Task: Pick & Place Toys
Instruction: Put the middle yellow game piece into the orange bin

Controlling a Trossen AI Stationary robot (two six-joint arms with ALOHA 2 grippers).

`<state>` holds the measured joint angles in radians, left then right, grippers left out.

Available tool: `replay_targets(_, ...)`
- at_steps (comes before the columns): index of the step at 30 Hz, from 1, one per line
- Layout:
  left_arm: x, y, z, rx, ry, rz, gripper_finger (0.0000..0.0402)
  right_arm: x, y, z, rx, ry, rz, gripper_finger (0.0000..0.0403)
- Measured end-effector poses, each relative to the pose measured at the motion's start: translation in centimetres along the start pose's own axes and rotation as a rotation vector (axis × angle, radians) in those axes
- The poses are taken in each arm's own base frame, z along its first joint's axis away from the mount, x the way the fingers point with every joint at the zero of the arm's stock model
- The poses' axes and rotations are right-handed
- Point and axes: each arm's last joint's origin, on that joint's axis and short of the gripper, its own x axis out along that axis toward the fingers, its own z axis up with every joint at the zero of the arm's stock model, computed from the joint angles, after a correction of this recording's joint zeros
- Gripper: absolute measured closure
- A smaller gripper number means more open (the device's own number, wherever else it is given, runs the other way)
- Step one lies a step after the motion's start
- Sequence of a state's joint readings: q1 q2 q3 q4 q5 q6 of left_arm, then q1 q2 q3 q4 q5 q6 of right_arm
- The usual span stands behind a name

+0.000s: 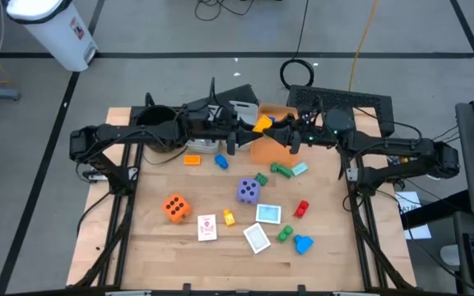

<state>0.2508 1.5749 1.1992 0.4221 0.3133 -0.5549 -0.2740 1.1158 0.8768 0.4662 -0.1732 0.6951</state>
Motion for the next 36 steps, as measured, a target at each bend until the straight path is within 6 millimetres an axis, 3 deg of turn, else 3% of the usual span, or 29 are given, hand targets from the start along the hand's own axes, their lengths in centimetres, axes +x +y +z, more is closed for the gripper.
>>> replay_targets(5,0.0,0.0,0.0,0.000,0.001,0.000,0.0271,-0.3,-0.1,0.8,0.014,-0.020,0.035,0.0181)
replay_targets(12,-0.1,0.2,0.1,-0.005,0.005,-0.007,0.0287,-1.3,-0.5,1.9,-0.035,0.013,0.096,0.0151)
replay_targets(19,-0.5,1.0,0.6,-0.054,0.042,-0.053,0.0268,-2.8,-1.2,2.9,-0.194,0.053,0.060,0.0156)
replay_targets(26,-0.8,1.5,0.6,-0.119,0.120,-0.127,0.0287,-4.1,-1.1,3.6,-0.377,0.044,0.024,0.0166)
replay_targets(36,-1.0,2.0,0.1,-0.183,0.203,-0.118,0.0266,-2.7,0.0,1.4,-0.447,0.129,0.113,0.0177)
